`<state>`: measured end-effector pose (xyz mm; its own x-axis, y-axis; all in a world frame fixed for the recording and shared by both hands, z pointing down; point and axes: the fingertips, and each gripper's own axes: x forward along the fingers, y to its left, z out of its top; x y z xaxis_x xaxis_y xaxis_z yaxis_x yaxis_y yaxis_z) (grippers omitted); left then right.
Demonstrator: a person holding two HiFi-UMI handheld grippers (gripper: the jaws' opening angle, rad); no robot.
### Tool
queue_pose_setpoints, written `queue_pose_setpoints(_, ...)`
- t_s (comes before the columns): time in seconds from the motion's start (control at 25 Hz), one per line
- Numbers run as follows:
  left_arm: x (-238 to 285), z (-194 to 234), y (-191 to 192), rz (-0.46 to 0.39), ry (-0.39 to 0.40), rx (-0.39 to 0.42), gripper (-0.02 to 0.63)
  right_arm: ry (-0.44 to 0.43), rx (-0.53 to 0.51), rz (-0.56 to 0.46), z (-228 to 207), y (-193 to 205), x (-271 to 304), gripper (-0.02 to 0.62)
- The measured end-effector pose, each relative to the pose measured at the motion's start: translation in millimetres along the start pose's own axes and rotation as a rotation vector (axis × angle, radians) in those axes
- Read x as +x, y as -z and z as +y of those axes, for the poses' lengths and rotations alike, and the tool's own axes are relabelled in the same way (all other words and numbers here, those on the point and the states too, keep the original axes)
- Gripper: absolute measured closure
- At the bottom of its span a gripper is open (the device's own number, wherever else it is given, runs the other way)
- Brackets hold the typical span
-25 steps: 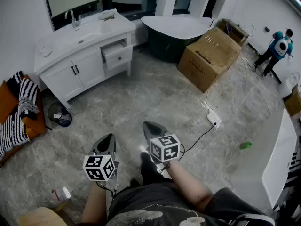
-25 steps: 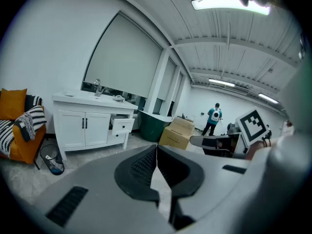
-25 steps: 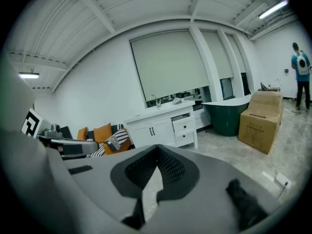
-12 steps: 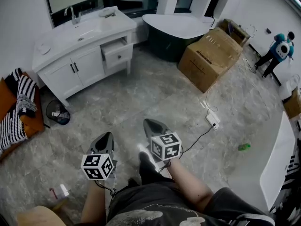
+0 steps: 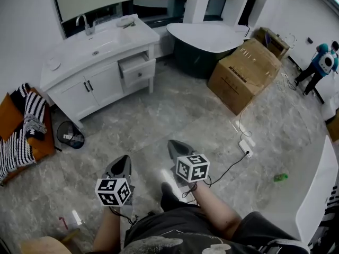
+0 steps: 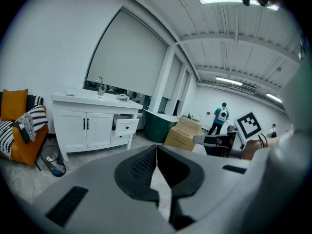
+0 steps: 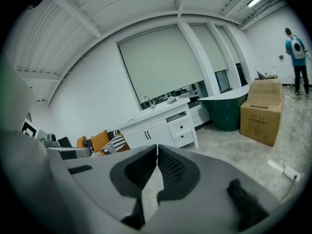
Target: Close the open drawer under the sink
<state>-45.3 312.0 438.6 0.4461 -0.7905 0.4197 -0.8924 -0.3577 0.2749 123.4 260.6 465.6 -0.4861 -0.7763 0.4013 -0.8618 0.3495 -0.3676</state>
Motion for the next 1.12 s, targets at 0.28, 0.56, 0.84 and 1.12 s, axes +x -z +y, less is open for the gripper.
queue_pose_setpoints(0.28,62,1,-43,-0.027,-0.031,0.016,0.591,-0.055,-0.01,0.003,-44,-43,49,0.569)
queue_pose_setpoints(0.56,98,9,-62,-0.033,-0.087,-0.017,0.591,-0.108,-0.017,0.052,-68,-56,86,0.569)
queue_pose_setpoints(0.84,114,17,-78,-0.044,-0.118,0.006,0.591,-0.117,-0.014,0.065,-79,-68,104,0.569)
queue_pose_setpoints(1.12,143,37,-85,-0.033,-0.109,-0.015,0.591,-0.091,0.005,0.072,-92,-72,127,0.569)
